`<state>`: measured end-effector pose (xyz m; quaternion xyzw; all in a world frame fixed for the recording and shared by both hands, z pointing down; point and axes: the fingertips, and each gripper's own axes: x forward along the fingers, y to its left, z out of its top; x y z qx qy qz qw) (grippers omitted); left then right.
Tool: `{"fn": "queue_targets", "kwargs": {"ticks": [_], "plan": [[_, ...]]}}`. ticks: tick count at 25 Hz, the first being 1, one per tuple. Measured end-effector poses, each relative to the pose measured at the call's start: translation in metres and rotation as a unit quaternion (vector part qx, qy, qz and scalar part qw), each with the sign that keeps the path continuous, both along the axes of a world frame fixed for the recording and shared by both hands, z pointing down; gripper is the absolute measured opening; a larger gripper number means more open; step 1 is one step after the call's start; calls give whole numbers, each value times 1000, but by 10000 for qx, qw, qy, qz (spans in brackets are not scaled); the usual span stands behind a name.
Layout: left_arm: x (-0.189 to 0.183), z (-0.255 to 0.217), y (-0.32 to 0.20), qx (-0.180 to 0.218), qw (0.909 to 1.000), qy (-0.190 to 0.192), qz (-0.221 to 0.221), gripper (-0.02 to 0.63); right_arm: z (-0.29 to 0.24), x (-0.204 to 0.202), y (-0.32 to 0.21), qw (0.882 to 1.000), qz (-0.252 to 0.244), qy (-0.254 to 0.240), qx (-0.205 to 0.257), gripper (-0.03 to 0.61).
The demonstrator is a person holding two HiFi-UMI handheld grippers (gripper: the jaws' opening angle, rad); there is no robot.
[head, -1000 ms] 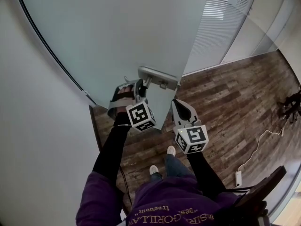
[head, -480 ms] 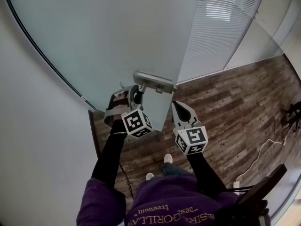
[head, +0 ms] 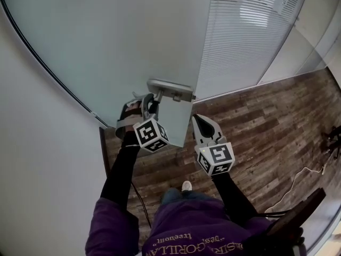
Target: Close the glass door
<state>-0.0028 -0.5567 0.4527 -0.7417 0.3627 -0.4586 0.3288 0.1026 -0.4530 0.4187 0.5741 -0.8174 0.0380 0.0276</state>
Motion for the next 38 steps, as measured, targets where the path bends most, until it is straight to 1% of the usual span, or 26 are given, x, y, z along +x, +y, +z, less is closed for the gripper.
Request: {"fn": "queue_targets", "kwargs": {"ticks": [6, 10, 14, 21, 28, 33, 38], "plan": [[16, 0, -24, -243, 9997, 52, -53, 133, -4, 12, -21, 10000, 22, -57, 43, -8], [29, -10, -55, -296, 9995, 56, -72, 133, -13, 25, -55, 9998, 136, -104, 29, -8], [47, -10, -83, -327, 9994, 143, 34, 133, -12, 44, -94, 9994, 307, -127, -33, -8], [48, -3, -89, -250, 9992, 299, 46, 133, -7, 38, -122, 9989, 447, -29, 103, -8], [69, -7, -149, -312, 9989, 361, 10, 133, -10, 46, -192, 9978, 660, -50, 64, -8], [75, -7, -179, -355, 9986, 391, -4, 132, -7, 53, -217, 9967, 803, -95, 83, -8], [85, -11, -203, -400, 9980, 478, -138, 132, -10, 69, -242, 9972, 724, -124, 100, -8]]}}
